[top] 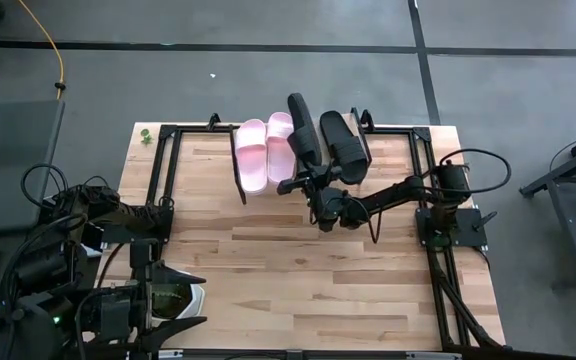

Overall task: Pick and place slides into the shelf
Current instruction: Put the black slipper on the shelf

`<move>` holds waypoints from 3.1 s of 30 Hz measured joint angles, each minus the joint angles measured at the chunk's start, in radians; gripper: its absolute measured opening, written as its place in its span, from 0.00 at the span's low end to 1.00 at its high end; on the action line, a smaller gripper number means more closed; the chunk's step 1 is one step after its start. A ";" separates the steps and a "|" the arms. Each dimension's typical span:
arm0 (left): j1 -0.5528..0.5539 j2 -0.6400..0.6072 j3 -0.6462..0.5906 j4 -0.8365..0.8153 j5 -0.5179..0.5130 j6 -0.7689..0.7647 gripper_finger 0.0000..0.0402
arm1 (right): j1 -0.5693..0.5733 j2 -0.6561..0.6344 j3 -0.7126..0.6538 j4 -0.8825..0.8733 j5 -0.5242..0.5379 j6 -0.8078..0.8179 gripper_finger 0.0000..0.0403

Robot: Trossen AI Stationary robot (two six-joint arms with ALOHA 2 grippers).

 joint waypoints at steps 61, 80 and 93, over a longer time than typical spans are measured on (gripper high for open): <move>0.296 -0.091 -0.001 -0.582 0.004 -0.323 0.61 | -0.012 -0.003 0.000 0.261 -0.323 -0.044 0.58; 1.138 -0.186 0.000 -0.354 0.842 0.070 0.61 | -0.014 -0.003 0.000 0.241 -0.363 -0.104 0.58; 1.622 -0.161 -0.300 -0.125 1.447 0.121 0.61 | -0.025 -0.003 0.000 0.249 -0.387 -0.178 0.58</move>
